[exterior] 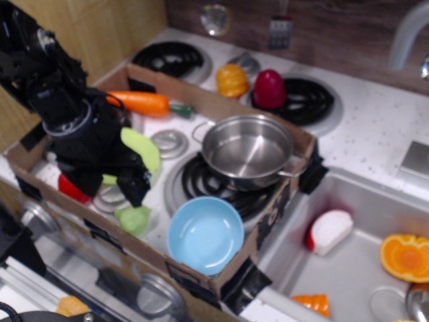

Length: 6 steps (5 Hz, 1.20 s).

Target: Put broccoli in pot

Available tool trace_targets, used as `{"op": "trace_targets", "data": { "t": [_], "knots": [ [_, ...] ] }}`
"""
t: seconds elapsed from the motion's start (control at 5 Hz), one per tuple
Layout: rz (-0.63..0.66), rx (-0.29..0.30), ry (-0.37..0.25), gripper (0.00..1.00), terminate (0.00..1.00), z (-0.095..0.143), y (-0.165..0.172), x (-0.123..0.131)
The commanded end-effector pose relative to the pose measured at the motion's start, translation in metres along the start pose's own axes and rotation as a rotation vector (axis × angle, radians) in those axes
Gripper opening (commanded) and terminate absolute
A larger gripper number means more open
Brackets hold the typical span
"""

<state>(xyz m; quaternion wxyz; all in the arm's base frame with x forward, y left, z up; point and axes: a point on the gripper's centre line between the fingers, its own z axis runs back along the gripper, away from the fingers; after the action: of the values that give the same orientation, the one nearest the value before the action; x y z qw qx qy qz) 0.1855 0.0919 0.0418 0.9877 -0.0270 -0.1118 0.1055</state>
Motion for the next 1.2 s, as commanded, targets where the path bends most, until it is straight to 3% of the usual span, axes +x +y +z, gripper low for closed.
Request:
{"op": "trace_targets", "data": {
  "t": [0.0, 0.4, 1.0],
  "knots": [
    [-0.013, -0.004, -0.025, 1.0, 0.0, -0.006, -0.015, -0.003],
    [-0.128, -0.014, -0.041, 1.0, 0.0, -0.022, -0.015, -0.001],
    [-0.112, -0.052, -0.058, 1.0, 0.0, -0.048, -0.011, -0.003]
  ]
}}
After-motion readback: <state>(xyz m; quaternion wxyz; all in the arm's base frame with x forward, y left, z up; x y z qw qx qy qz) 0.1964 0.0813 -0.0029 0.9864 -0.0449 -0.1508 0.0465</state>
